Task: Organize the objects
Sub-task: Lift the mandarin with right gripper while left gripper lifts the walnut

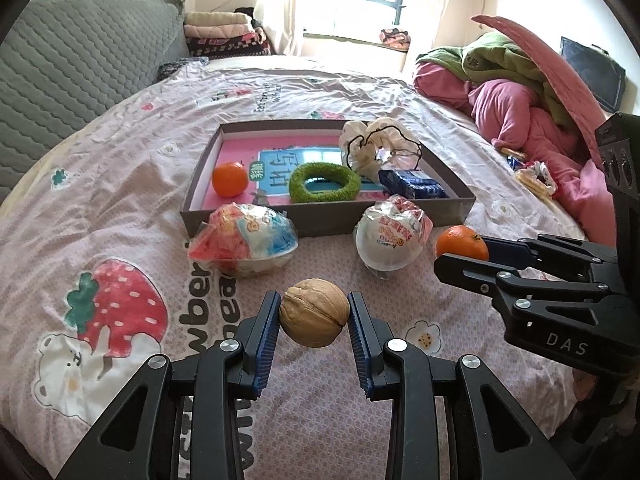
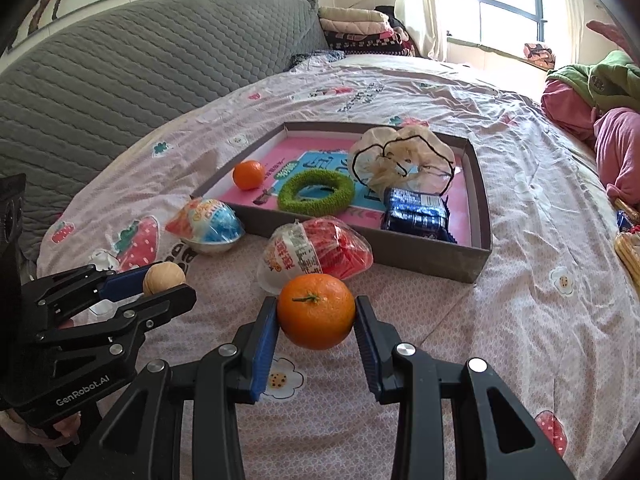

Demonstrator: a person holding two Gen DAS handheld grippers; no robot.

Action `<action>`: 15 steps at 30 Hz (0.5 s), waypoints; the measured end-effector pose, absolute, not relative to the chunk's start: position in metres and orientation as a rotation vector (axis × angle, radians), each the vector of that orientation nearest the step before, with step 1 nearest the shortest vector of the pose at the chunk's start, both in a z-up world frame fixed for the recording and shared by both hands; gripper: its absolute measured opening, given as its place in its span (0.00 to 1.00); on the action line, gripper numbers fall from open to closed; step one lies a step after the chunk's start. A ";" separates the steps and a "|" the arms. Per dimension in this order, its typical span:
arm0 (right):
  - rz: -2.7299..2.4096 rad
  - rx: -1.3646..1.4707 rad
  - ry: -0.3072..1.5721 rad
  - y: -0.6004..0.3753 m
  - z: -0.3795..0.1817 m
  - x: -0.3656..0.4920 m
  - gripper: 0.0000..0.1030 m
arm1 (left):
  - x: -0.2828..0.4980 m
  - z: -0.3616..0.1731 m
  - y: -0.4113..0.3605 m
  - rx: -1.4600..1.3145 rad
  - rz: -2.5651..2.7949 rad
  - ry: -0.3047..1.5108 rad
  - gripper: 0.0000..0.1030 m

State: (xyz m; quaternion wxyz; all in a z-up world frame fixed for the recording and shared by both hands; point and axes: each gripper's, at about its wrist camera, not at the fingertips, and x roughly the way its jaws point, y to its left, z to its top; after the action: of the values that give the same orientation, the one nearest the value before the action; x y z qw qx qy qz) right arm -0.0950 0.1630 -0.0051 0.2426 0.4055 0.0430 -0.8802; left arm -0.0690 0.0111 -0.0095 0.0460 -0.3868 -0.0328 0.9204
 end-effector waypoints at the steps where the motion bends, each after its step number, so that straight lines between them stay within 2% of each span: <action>1: -2.402 1.101 0.116 0.163 -0.004 -0.094 0.37 | -0.069 -0.008 0.011 -1.173 2.822 -0.087 0.33; 15: -2.419 1.004 0.142 0.157 0.006 -0.087 0.37 | -0.066 0.003 0.010 -1.126 2.849 -0.062 0.33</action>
State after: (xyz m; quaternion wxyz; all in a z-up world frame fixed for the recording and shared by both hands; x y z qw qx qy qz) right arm -0.0866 0.1570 0.0062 0.2564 0.3701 0.0522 -0.8914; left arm -0.0658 0.0097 0.0028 0.0386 -0.3673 -0.0203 0.9291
